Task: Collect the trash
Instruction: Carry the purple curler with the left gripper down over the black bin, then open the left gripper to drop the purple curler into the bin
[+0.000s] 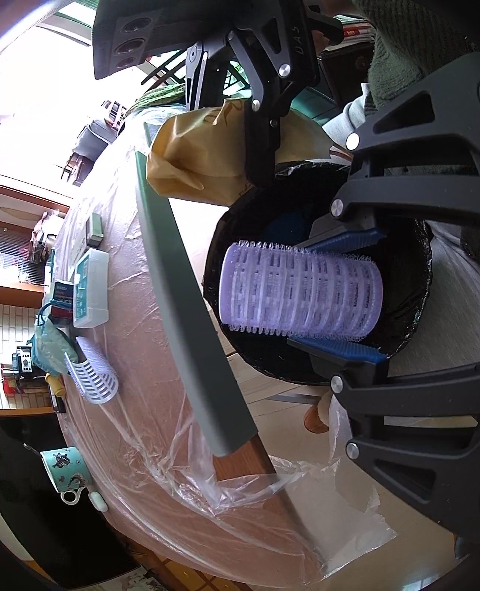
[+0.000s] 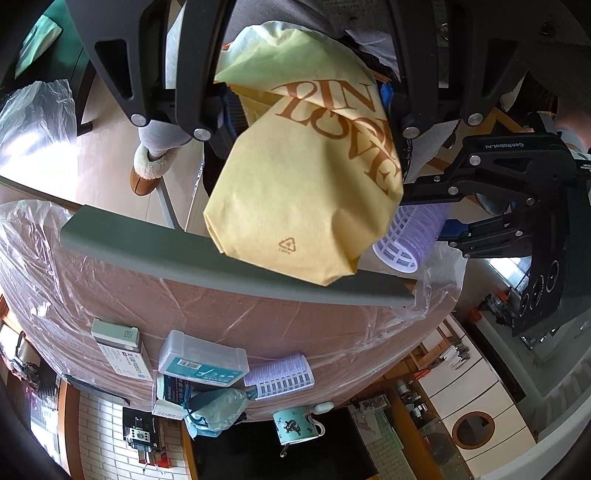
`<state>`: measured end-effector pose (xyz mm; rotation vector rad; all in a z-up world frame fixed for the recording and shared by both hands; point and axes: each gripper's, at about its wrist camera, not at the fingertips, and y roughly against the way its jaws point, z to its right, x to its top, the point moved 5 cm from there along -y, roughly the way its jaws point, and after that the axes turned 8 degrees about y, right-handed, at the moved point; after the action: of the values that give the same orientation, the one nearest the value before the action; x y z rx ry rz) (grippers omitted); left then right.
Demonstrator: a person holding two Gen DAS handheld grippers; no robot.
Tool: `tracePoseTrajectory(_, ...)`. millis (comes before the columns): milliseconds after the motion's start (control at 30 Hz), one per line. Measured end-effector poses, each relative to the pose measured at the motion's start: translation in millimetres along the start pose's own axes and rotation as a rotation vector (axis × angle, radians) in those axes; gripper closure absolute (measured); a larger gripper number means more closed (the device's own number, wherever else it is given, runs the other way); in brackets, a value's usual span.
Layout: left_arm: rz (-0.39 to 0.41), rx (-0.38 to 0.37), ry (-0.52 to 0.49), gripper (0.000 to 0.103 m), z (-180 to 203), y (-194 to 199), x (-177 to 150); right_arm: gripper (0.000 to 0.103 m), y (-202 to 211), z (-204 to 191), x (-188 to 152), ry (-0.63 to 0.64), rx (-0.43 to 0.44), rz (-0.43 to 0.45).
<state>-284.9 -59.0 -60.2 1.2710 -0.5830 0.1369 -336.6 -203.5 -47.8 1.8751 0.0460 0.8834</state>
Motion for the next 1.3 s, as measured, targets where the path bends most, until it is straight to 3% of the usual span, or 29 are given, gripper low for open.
tracePoseTrajectory(1300,-0.141,0.081,-0.069,0.060,-1,-62,-22,0.049,-45,6,-30,-0.003,-0.050,-0.132)
